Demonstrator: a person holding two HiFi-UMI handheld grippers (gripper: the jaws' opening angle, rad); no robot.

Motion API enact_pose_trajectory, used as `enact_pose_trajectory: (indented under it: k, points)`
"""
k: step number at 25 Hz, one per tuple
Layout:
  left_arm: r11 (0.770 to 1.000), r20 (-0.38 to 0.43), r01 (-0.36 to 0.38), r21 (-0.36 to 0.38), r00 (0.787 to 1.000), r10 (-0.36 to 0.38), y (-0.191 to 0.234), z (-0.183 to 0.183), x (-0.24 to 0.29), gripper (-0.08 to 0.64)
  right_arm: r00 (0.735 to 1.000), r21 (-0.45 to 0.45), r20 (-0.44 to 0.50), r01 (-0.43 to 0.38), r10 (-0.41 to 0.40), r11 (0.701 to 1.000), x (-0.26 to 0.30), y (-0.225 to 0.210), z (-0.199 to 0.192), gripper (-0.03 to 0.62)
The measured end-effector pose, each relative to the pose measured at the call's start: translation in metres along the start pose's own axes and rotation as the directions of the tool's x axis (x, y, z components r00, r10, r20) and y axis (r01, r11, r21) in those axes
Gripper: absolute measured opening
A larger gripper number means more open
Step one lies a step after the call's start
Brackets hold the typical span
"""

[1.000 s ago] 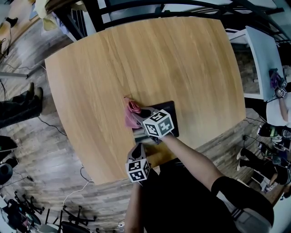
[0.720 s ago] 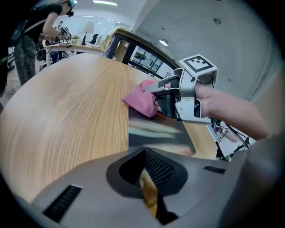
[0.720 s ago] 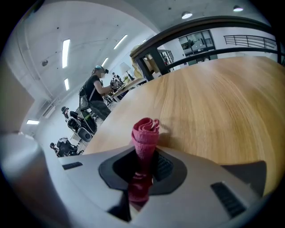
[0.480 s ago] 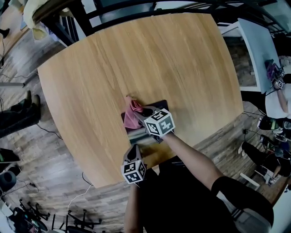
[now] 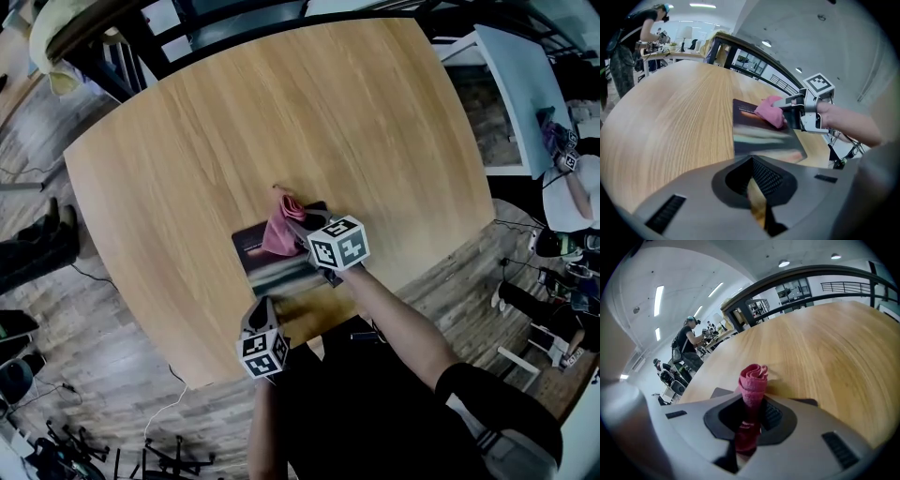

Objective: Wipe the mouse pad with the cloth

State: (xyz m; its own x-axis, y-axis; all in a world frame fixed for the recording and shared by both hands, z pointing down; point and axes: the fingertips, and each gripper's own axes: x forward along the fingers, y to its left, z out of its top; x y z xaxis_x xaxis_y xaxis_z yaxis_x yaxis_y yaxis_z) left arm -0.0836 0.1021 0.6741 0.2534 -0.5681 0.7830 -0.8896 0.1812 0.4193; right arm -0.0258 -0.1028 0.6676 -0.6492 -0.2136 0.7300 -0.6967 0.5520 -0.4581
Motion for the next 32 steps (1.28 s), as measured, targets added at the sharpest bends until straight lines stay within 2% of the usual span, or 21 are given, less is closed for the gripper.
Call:
enact_pose_trajectory:
  k: [3, 10, 22, 26, 29, 32]
  points:
    - [1.0, -0.006, -0.001, 0.03, 1.0, 0.001, 0.0, 0.001, -0.001, 0.023, 0.999, 0.028, 0.018, 0.031, -0.032, 0.999, -0.015, -0.022, 0.0, 0.064]
    - [1.0, 0.002, -0.005, -0.001, 1.0, 0.005, 0.0, -0.002, 0.0, 0.023, 0.993, 0.072, 0.055, 0.103, -0.107, 0.992, -0.047, -0.069, -0.003, 0.064]
    - [1.0, 0.026, -0.01, -0.009, 1.0, 0.01, 0.001, -0.002, 0.003, 0.023, 0.965, 0.07, 0.082, 0.243, -0.248, 0.968, -0.086, -0.124, -0.008, 0.063]
    - [0.999, 0.025, -0.026, 0.019, 0.999, 0.026, 0.0, -0.001, 0.003, 0.023, 0.963, 0.059, 0.133, 0.227, -0.233, 0.972, -0.1, -0.104, 0.003, 0.063]
    - [1.0, 0.027, -0.015, 0.009, 1.0, 0.015, -0.001, 0.0, 0.002, 0.023, 0.968, 0.031, 0.184, 0.166, -0.169, 0.986, -0.107, -0.064, 0.014, 0.063]
    - [1.0, 0.032, -0.009, 0.016, 0.999, 0.009, -0.002, -0.001, 0.002, 0.023, 0.977, -0.037, 0.198, 0.091, -0.081, 0.995, -0.101, -0.013, 0.017, 0.063]
